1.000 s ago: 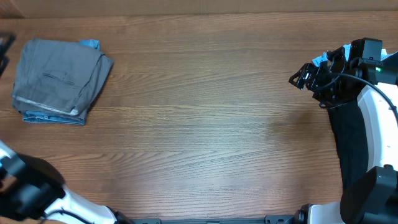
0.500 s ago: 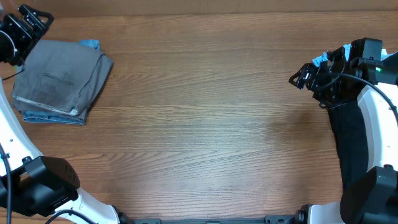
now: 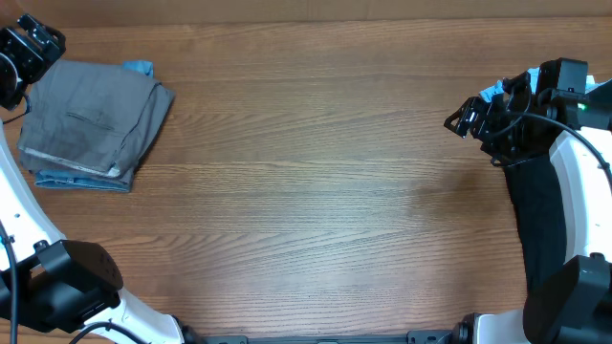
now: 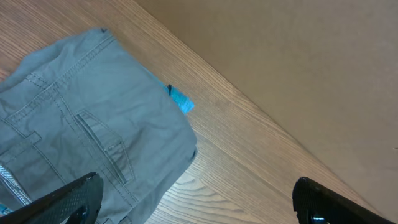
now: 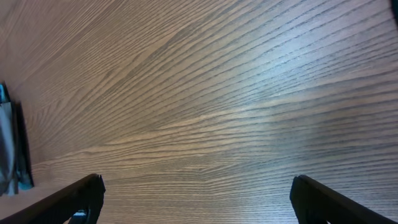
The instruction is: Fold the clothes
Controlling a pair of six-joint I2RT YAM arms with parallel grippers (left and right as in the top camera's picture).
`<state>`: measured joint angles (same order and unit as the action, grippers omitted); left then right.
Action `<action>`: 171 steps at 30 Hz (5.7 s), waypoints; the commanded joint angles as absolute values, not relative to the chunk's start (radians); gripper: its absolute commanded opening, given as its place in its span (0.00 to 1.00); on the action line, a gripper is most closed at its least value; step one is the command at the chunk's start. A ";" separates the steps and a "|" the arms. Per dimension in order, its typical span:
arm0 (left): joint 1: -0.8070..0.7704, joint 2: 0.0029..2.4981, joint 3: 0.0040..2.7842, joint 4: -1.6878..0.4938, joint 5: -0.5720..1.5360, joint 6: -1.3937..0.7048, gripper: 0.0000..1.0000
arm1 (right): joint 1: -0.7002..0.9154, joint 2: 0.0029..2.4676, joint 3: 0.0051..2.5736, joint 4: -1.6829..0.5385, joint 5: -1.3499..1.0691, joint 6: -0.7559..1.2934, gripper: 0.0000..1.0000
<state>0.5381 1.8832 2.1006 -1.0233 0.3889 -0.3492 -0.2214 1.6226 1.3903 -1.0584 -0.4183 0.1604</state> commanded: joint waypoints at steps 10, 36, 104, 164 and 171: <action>0.538 1.887 2.097 -1.021 0.377 -0.363 1.00 | -0.138 1.411 1.393 -1.053 -0.419 0.161 1.00; 0.538 1.887 2.098 -1.021 0.377 -0.363 1.00 | 0.299 0.057 1.221 -1.314 -0.236 0.147 1.00; 0.538 1.889 2.097 -1.019 0.374 -0.363 1.00 | 0.117 0.004 0.008 -0.083 -0.019 0.154 1.00; -0.155 0.371 0.414 -0.148 0.145 -0.309 1.00 | 0.117 0.004 0.008 -0.083 -0.019 0.154 1.00; -0.155 0.241 0.170 0.088 0.067 -0.287 1.00 | 0.117 0.004 0.008 -0.083 -0.019 0.154 1.00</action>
<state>-0.1619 0.2871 0.2325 0.0662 0.1291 -0.3141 0.1192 0.0109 0.0185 -0.0898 -0.0326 0.1532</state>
